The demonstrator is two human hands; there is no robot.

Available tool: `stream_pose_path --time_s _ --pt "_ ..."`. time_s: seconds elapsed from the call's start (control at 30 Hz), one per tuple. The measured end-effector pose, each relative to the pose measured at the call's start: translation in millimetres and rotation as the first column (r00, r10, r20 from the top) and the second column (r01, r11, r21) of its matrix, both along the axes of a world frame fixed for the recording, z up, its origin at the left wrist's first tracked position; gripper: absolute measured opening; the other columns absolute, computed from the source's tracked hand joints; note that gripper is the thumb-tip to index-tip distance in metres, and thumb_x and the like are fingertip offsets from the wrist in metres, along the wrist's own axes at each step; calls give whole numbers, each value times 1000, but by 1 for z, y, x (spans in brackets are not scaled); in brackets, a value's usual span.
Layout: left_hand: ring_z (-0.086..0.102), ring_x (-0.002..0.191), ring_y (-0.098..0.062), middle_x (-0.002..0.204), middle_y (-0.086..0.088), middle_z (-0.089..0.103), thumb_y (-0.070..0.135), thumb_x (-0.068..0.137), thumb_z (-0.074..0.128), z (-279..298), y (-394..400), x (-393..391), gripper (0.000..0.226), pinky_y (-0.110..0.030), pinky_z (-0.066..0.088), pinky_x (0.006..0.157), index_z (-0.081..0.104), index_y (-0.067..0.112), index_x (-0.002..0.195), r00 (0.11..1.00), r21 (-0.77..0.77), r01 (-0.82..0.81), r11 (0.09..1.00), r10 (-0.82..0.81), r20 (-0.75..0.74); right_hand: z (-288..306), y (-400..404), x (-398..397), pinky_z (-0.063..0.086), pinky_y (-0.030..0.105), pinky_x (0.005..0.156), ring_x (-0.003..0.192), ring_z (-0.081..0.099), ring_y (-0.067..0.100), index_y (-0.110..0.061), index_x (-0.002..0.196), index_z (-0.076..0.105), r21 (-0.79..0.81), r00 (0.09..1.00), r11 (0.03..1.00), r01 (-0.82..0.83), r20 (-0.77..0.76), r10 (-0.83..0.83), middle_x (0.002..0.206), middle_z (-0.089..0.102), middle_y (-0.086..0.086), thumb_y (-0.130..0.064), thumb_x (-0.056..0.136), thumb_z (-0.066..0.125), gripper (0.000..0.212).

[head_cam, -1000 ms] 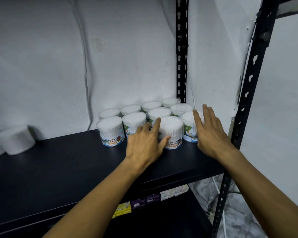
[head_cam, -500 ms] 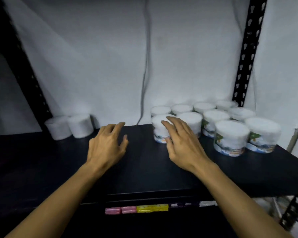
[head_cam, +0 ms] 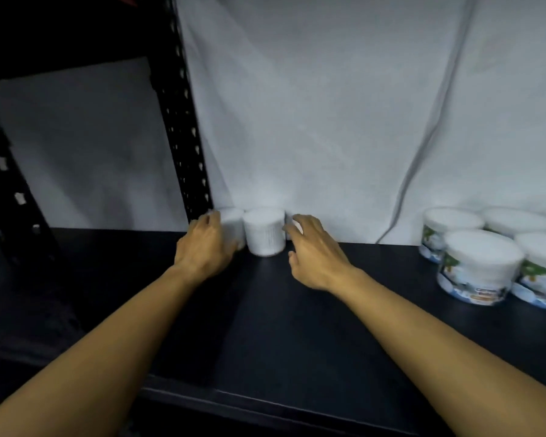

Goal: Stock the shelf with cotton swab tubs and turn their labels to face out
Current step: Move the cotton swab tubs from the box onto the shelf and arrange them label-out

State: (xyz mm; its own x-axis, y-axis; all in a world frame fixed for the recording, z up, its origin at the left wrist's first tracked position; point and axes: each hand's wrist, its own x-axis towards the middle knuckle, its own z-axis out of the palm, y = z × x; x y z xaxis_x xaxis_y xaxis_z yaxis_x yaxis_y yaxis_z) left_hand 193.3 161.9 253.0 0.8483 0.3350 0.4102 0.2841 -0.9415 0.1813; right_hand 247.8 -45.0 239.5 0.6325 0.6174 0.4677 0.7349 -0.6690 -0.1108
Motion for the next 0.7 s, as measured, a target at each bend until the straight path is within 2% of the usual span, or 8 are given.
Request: stream_pose_path --time_s 0.13,0.2,0.3,0.37,0.5,0.6,0.7 --pt "31 137 -30 150 -12 36 41 90 62 -5 26 27 72 -45 36 105 30 9 146 997 68 57 996 -54 -46 -3 38 25 10 36 117 145 0 31 -6 139 35 -53 995 996 72 79 -67 155 10 16 -17 90 52 53" --pt "29 139 -30 150 -13 35 39 91 60 -8 36 40 71 -43 29 113 29 8 146 994 114 91 989 -83 -71 -4 52 35 9 37 117 145 -1 31 -6 143 29 -86 996 994 63 64 -58 156 9 16 -25 96 47 54" --pt "27 141 -28 152 -11 34 36 94 53 -15 45 53 60 -45 21 117 33 9 144 987 167 134 977 -116 -112 -7 68 42 10 37 118 144 6 30 -8 146 22 -115 999 992 48 22 -46 155 14 15 -31 98 42 57" --pt "29 140 -28 148 -10 39 32 96 49 -18 47 57 47 -45 21 117 40 10 137 984 188 156 970 -135 -120 -11 76 44 13 39 117 142 15 30 -9 145 24 -108 998 992 60 30 -57 152 23 13 -31 98 41 54" --pt "42 126 -30 131 -10 53 20 98 44 -18 48 56 24 -42 32 106 51 11 118 985 216 171 961 -160 -70 -17 84 44 14 40 117 138 23 29 -12 141 30 -38 994 995 95 59 -93 146 33 11 -25 97 45 48" --pt "48 116 -31 119 -11 58 13 97 43 -17 45 54 18 -41 37 99 54 9 110 983 205 184 961 -181 -33 -17 81 40 14 37 115 137 24 28 -13 141 32 -5 996 996 84 34 -84 146 34 10 -24 97 45 47" --pt "50 113 -30 115 -11 60 9 95 43 -18 39 50 21 -39 40 96 56 7 112 980 190 194 962 -199 7 -14 73 32 16 35 114 137 24 27 -13 141 34 14 997 997 75 11 -75 147 34 9 -23 97 45 46"
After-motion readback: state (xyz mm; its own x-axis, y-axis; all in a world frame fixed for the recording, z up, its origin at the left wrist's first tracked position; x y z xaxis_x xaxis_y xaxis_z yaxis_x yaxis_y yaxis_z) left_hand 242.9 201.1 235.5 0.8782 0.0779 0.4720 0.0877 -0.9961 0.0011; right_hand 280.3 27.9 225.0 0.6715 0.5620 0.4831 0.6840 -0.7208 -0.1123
